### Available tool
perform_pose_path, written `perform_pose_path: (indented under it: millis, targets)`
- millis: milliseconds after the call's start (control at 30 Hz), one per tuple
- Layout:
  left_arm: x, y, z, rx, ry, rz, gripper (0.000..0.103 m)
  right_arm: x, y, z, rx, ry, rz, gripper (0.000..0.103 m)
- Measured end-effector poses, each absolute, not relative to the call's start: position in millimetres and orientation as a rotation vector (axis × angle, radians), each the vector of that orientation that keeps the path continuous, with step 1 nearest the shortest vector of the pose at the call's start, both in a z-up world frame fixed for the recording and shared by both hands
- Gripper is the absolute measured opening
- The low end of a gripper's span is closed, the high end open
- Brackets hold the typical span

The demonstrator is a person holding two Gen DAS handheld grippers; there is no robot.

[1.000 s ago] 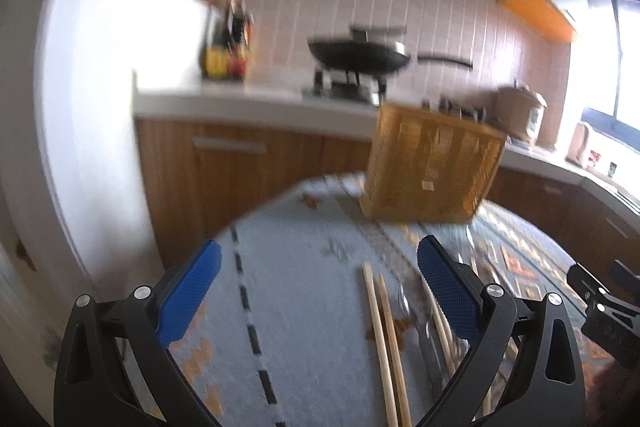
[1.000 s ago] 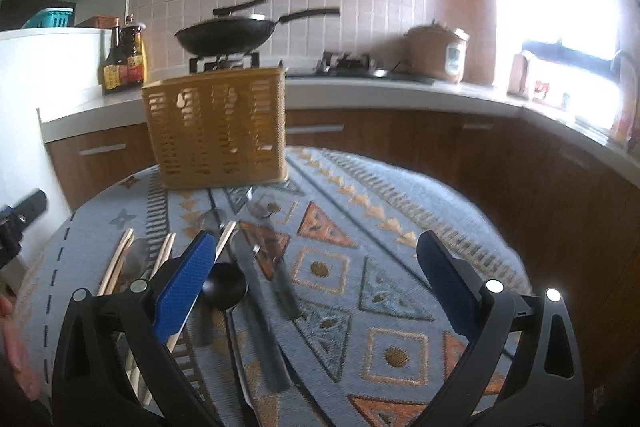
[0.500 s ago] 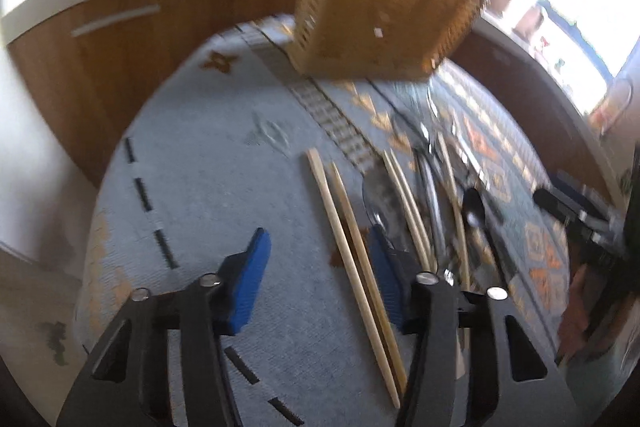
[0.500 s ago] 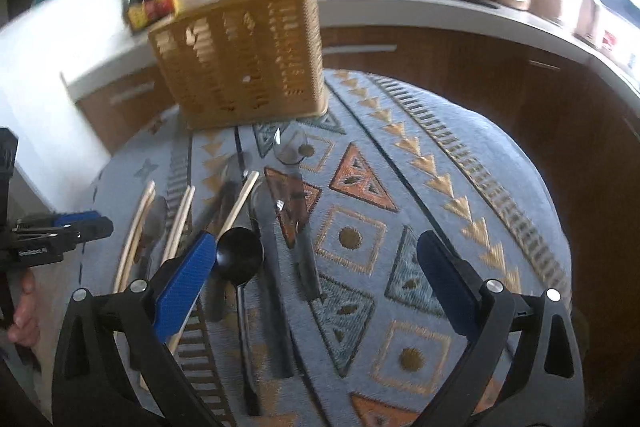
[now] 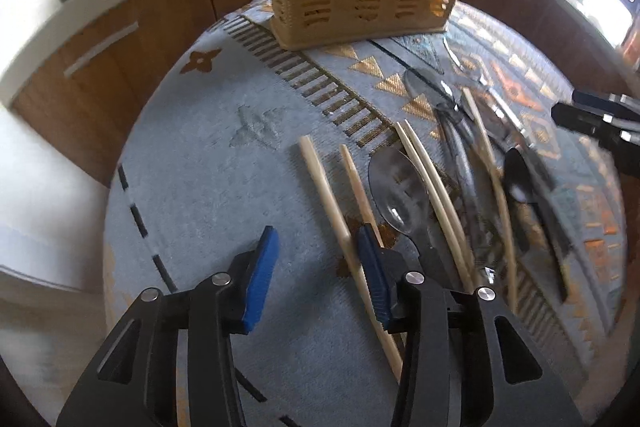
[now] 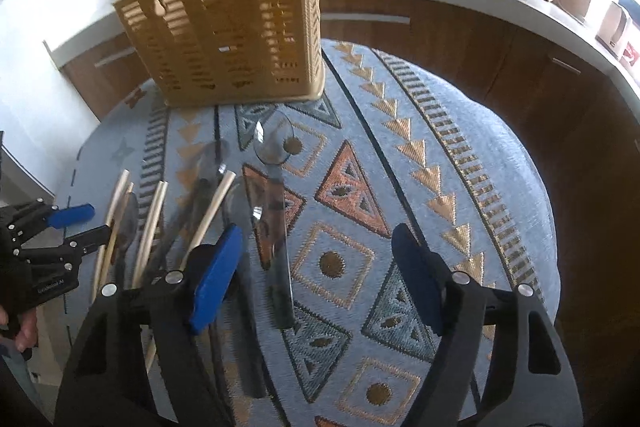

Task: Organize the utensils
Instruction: 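Lower the left tool to a wooden chopstick while the right tool grasps a clear spoon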

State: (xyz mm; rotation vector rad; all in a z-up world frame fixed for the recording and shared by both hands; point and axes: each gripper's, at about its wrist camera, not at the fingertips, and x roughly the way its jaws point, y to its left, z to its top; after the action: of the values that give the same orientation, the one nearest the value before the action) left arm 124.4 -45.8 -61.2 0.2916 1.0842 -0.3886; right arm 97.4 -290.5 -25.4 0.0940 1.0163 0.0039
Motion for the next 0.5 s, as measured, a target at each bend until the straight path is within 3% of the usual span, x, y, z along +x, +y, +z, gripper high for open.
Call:
perform_pose_path:
  millis: [67, 200, 233, 267, 500]
  targets:
    - [124.9, -50.1, -58.7, 0.314, 1.084, -0.384, 0.039, 104.5, -290.9, -28.2, 0.104, 1.049, 0.021, 0.07]
    - [131.1, -47.2, -55.5, 0.308, 1.114, -0.405, 0.024, 125.4, -293.1, -26.5, 0.131, 1.111, 0.072, 0.056]
    - [134.3, -45.8, -54.4, 0.307, 1.123, -0.396, 0.013, 130.4, -294.1, -25.7, 0.142, 1.122, 0.082, 0.056]
    - [135.3, -45.6, -54.7, 0.308, 1.124, -0.388, 0.009, 140.1, -295.1, -24.2, 0.163, 1.14, 0.1, 0.056]
    - [149.6, -26.6, -49.6, 0.177, 1.172, -0.42, 0.003, 195.9, -282.2, -25.8, 0.174, 1.228, 0.15, 0.051]
